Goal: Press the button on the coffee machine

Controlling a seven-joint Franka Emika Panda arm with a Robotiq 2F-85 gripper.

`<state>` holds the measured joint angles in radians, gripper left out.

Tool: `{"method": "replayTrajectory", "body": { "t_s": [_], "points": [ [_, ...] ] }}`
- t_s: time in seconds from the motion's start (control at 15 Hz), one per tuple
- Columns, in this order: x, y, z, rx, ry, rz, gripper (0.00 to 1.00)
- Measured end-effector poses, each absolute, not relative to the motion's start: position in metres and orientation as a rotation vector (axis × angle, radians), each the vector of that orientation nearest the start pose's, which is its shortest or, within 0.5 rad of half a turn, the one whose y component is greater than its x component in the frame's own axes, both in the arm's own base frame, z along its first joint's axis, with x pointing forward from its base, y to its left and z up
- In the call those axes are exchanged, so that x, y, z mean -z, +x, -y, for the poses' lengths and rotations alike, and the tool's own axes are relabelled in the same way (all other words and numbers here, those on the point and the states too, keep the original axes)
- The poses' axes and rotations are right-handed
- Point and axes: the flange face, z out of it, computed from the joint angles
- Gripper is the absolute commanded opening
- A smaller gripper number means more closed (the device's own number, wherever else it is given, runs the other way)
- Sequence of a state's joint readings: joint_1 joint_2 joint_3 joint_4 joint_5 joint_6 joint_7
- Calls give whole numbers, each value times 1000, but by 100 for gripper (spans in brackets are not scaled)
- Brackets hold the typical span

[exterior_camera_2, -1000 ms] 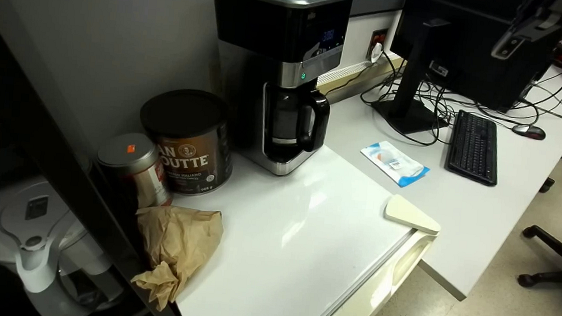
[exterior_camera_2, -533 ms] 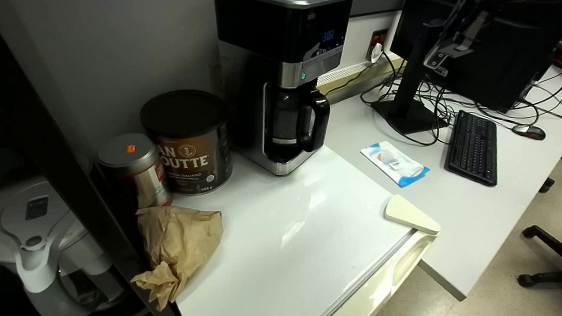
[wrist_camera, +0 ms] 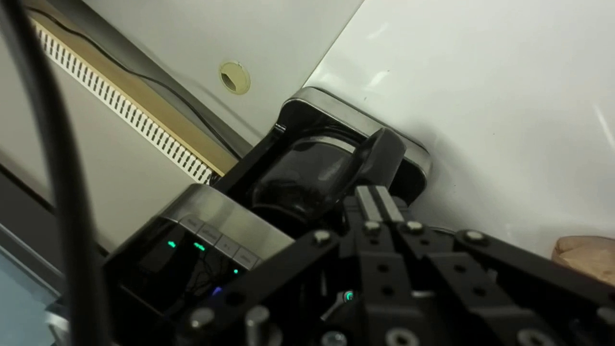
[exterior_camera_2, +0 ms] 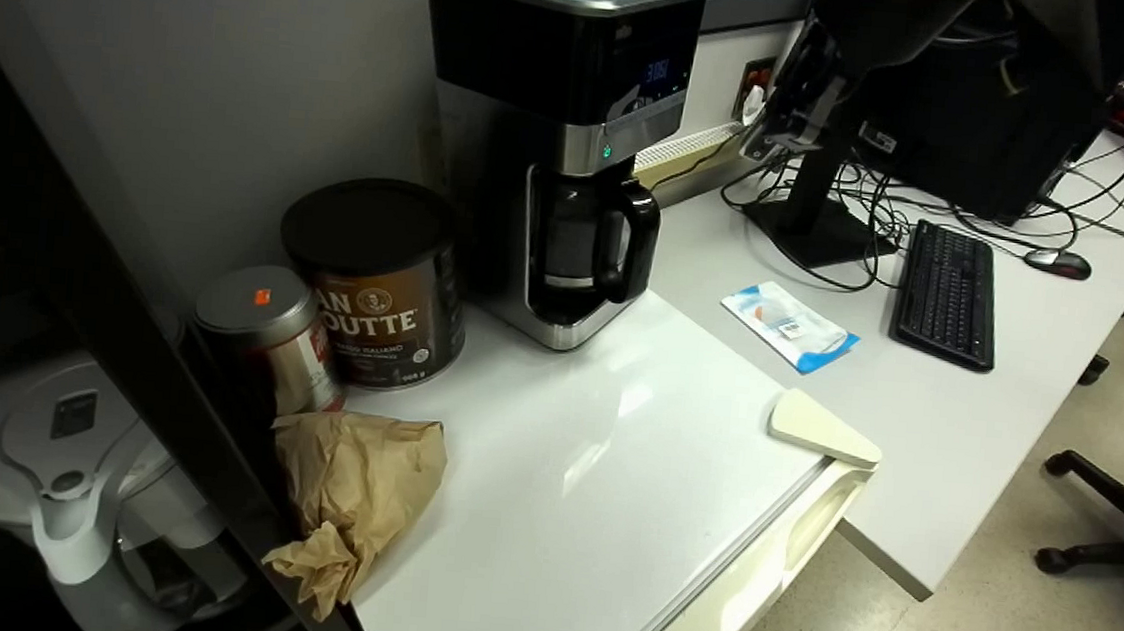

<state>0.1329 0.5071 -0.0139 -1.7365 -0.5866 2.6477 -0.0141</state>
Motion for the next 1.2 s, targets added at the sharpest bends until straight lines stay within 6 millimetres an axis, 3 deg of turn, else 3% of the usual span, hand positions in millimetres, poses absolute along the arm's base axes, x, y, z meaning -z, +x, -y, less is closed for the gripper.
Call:
{"method": "replayTrajectory", "body": {
  "t_s": [0.53, 1.2],
  "points": [
    [-293, 718, -109, 806, -3184, 1227, 0],
    [-287, 737, -124, 972, -3082, 1370, 0]
  ]
}}
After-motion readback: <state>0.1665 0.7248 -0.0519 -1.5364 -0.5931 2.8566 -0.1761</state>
